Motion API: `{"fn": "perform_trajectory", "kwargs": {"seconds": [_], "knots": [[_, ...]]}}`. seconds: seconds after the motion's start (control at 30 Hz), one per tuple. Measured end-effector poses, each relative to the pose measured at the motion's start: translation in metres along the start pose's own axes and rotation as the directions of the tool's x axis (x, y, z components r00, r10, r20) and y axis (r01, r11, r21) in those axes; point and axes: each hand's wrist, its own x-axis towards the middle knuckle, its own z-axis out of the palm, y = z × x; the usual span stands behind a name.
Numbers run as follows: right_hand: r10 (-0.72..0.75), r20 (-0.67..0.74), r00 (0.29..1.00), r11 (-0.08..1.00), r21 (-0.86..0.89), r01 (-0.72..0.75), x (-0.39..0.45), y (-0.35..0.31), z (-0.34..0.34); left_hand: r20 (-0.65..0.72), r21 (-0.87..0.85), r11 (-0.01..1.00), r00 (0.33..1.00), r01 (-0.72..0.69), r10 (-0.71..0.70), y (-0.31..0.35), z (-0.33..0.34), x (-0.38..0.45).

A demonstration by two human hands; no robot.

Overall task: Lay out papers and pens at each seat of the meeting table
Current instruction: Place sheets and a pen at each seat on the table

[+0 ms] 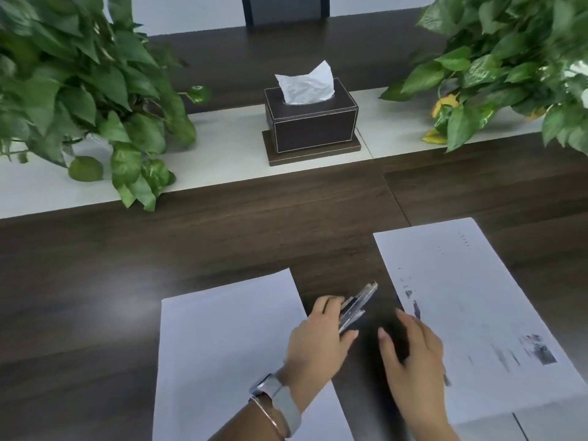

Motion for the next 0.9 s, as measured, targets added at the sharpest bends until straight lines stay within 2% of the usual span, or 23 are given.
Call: {"fn": "perform_trajectory", "kwargs": {"seconds": [0.07,0.17,0.27,0.43,0.53,0.77,0.9], "knots": [[-0.020,0.114,0.993,0.999,0.034,0.016,-0.025,-0.014,0.020,-0.043,-0.048,0.998,0.998,0.041,-0.043,-0.022,-0.009,-0.015],[0.022,0.190,0.982,1.000,0.011,-0.025,-0.054,-0.028,0.044,-0.089,-0.050,0.995,0.992,0.081,-0.085,-0.059,-0.021,-0.039],[0.093,0.189,0.978,0.996,-0.003,-0.094,-0.073,-0.036,0.059,-0.096,-0.030,0.986,0.981,0.166,-0.168,-0.098,-0.029,-0.061],[0.147,0.166,0.975,0.972,0.159,-0.174,-0.098,-0.054,0.071,-0.125,-0.041,0.966,0.958,0.256,-0.259,-0.156,-0.045,-0.101],[0.165,0.159,0.973,0.960,0.200,-0.196,-0.109,-0.065,0.079,-0.114,-0.053,0.951,0.944,0.305,-0.309,-0.179,-0.050,-0.117],[0.211,0.204,0.956,0.941,0.223,-0.256,-0.119,-0.077,0.086,-0.097,-0.018,0.949,0.945,0.313,-0.314,-0.197,-0.052,-0.124],[0.179,0.143,0.973,0.943,0.256,-0.212,-0.112,-0.072,0.076,-0.106,0.000,0.962,0.957,0.273,-0.271,-0.184,-0.054,-0.118]]}}
